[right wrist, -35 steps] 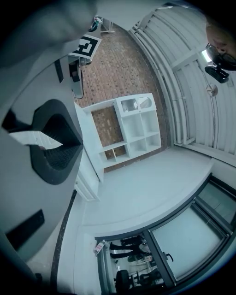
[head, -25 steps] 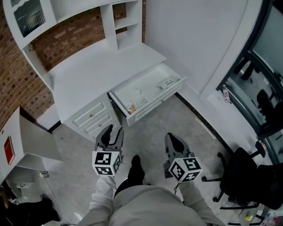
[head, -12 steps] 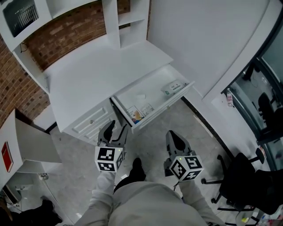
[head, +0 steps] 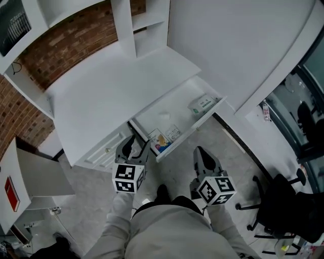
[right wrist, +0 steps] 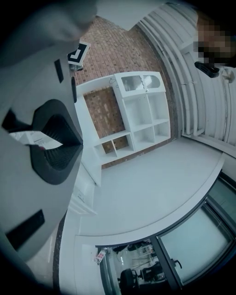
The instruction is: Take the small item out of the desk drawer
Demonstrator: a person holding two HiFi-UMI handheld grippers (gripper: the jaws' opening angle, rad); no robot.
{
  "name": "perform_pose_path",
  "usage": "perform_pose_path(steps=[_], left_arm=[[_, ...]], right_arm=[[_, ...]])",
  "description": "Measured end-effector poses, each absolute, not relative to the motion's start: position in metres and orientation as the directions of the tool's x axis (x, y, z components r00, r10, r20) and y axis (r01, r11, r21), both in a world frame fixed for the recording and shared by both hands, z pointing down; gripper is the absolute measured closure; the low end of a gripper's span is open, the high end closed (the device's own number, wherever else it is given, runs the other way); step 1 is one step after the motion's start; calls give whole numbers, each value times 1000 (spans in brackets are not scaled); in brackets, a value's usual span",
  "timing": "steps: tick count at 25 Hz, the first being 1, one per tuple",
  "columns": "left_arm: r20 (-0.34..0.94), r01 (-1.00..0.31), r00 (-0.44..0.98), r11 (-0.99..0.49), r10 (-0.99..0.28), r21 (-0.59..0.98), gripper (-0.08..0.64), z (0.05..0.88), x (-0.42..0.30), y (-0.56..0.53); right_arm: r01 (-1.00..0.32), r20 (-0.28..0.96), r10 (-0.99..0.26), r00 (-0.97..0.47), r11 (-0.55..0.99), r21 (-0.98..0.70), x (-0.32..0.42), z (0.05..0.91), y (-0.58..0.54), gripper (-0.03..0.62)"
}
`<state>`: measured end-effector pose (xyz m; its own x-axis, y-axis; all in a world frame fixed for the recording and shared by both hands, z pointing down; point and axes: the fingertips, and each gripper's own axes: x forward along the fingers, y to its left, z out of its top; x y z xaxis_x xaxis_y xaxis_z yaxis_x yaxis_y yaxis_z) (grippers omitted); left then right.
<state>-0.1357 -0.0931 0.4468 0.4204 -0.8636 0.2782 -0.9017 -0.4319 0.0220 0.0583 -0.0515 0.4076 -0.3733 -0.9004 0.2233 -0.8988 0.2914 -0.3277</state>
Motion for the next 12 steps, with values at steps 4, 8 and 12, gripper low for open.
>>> perform_pose_path(steps=[4, 8, 12], left_arm=[[311, -875, 458, -484, -833, -9, 335, 457, -122, -111], [342, -851, 487, -524, -804, -21, 335, 471, -105, -128], [379, -826, 514, -563, -769, -24, 334, 486, -88, -145]], right_arm=[[-909, 224, -910, -348, 269, -319, 61, 408, -63, 565], [-912, 235, -913, -333, 248, -327, 67, 413, -74, 565], [-914, 243, -916, -320, 231, -332, 74, 418, -90, 565]])
